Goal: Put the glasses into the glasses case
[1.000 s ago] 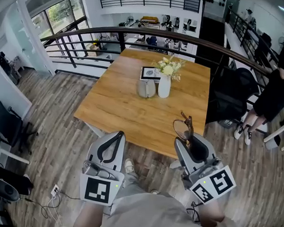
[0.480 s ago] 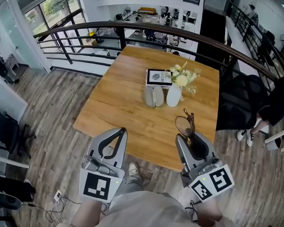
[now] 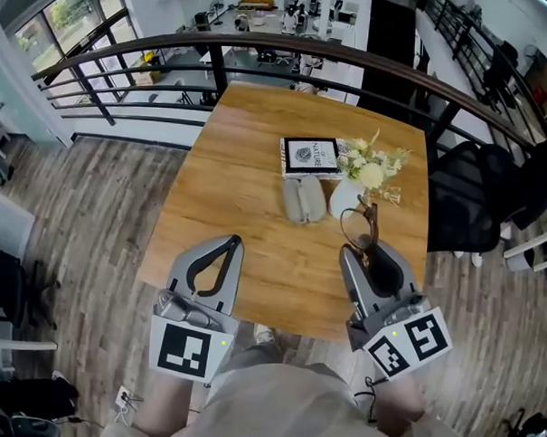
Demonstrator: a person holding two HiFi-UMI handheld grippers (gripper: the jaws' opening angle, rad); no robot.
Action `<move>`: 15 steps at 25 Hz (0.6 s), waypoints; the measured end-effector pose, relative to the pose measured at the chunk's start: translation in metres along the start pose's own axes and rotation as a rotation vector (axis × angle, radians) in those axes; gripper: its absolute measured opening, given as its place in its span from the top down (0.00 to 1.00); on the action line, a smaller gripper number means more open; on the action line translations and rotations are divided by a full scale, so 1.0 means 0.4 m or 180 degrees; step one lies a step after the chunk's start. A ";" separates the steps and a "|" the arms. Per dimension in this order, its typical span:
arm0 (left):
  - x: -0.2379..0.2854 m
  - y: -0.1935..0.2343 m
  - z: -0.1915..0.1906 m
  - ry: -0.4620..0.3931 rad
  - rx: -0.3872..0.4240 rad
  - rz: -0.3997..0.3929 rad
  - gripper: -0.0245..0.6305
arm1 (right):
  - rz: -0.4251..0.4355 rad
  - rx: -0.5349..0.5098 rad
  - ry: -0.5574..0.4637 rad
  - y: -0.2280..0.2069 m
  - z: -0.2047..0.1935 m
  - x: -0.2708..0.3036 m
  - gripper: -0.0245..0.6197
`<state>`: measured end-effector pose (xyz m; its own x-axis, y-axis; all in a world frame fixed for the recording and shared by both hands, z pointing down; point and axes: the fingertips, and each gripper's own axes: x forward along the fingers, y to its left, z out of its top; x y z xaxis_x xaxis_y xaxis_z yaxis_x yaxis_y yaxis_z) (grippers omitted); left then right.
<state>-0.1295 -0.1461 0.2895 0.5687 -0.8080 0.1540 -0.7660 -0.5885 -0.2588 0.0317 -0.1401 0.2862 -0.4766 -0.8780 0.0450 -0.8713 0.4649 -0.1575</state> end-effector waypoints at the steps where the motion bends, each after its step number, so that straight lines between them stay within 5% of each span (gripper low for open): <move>1: 0.010 0.020 -0.005 -0.0013 -0.0008 -0.0024 0.94 | -0.0026 0.0007 0.0005 0.001 -0.002 0.022 0.73; 15: 0.066 0.159 -0.070 -0.0010 -0.0159 0.0014 0.94 | -0.0144 0.0034 0.0158 -0.024 -0.032 0.153 0.73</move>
<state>-0.1717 -0.2058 0.3038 0.5663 -0.8105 0.1499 -0.7824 -0.5858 -0.2115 0.0095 -0.1968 0.3032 -0.4423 -0.8912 0.1011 -0.8908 0.4235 -0.1646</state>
